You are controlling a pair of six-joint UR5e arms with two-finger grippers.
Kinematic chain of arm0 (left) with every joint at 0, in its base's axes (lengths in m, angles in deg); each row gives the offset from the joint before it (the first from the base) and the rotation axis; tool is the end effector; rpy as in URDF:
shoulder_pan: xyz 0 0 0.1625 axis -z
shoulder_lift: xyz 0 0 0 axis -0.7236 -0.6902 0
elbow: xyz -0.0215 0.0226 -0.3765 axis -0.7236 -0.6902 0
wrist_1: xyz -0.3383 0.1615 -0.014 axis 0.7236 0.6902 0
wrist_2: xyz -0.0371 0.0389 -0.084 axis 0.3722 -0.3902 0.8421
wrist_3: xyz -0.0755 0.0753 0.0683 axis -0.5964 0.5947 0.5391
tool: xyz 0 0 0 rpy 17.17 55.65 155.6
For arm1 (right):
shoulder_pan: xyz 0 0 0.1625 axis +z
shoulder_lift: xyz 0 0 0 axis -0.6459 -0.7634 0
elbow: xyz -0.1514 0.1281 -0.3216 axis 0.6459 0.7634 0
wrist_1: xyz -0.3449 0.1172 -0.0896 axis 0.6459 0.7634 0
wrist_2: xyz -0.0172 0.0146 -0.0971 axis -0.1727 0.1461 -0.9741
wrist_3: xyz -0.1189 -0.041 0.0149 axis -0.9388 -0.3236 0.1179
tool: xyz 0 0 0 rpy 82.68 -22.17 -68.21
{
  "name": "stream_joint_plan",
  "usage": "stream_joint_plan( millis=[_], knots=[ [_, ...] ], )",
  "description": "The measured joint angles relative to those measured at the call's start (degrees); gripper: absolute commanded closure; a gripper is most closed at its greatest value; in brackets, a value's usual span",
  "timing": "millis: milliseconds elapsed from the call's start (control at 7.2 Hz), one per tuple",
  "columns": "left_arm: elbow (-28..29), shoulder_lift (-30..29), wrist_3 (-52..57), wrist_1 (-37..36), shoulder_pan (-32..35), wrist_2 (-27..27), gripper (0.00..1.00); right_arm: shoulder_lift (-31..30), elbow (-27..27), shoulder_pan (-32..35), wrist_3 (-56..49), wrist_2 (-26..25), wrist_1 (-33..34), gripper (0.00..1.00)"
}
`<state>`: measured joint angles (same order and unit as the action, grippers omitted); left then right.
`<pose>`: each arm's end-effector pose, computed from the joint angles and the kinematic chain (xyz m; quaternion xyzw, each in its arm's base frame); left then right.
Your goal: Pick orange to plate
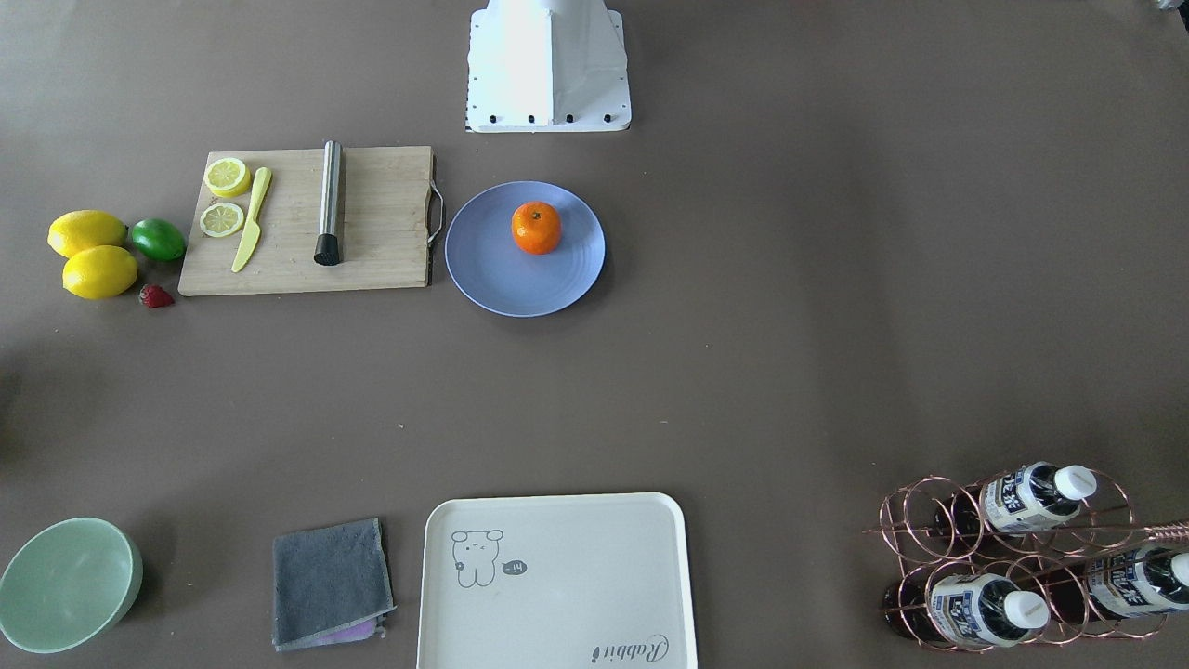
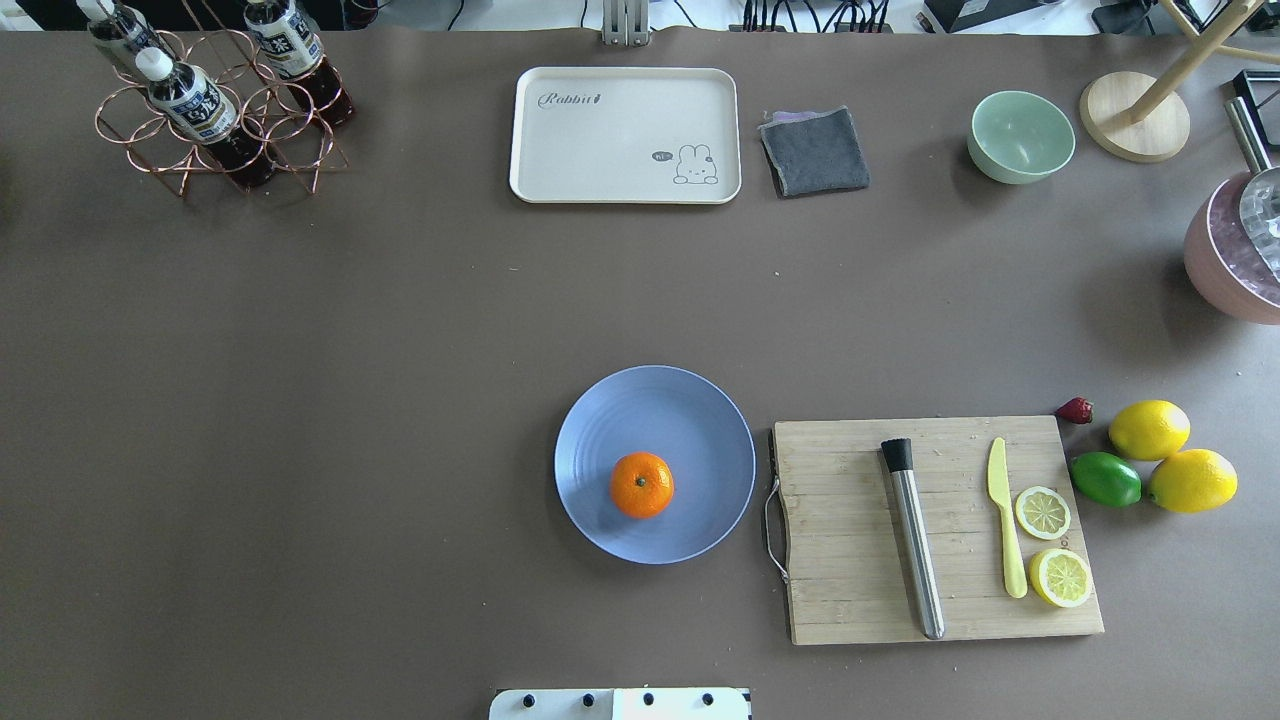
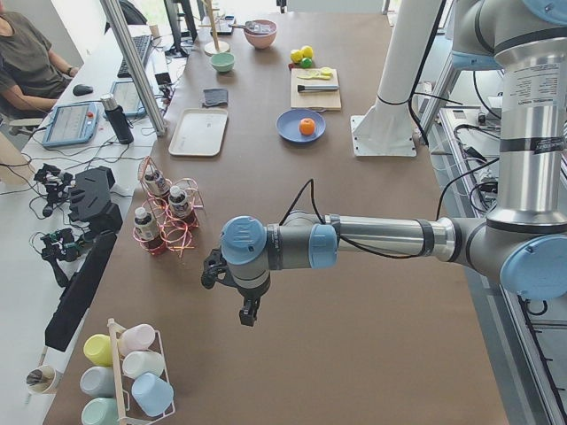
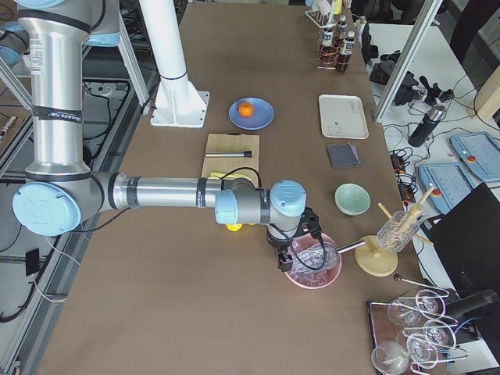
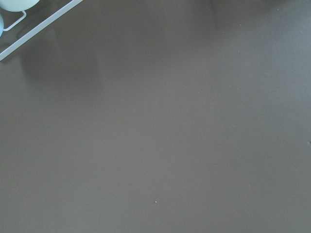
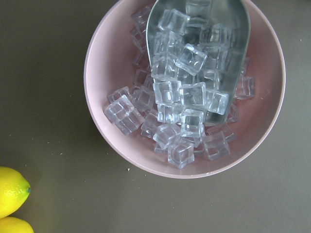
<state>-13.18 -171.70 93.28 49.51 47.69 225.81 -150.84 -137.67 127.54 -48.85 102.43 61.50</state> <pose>-0.0703 -0.4180 0.6151 0.0441 0.3970 0.0809 0.9132 0.0249 -0.4389 0.6173 0.0591 -0.3690 -0.1524 0.9149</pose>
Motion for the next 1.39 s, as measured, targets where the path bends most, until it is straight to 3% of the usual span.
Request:
stream_joint_plan(
  millis=[1389],
  knots=[
    [-0.34, -0.13, -0.29, 0.54, 0.00, -0.03, 0.02, 1.28, 0.33, 0.05, 0.12, 0.12, 1.24, 0.00]
  ],
)
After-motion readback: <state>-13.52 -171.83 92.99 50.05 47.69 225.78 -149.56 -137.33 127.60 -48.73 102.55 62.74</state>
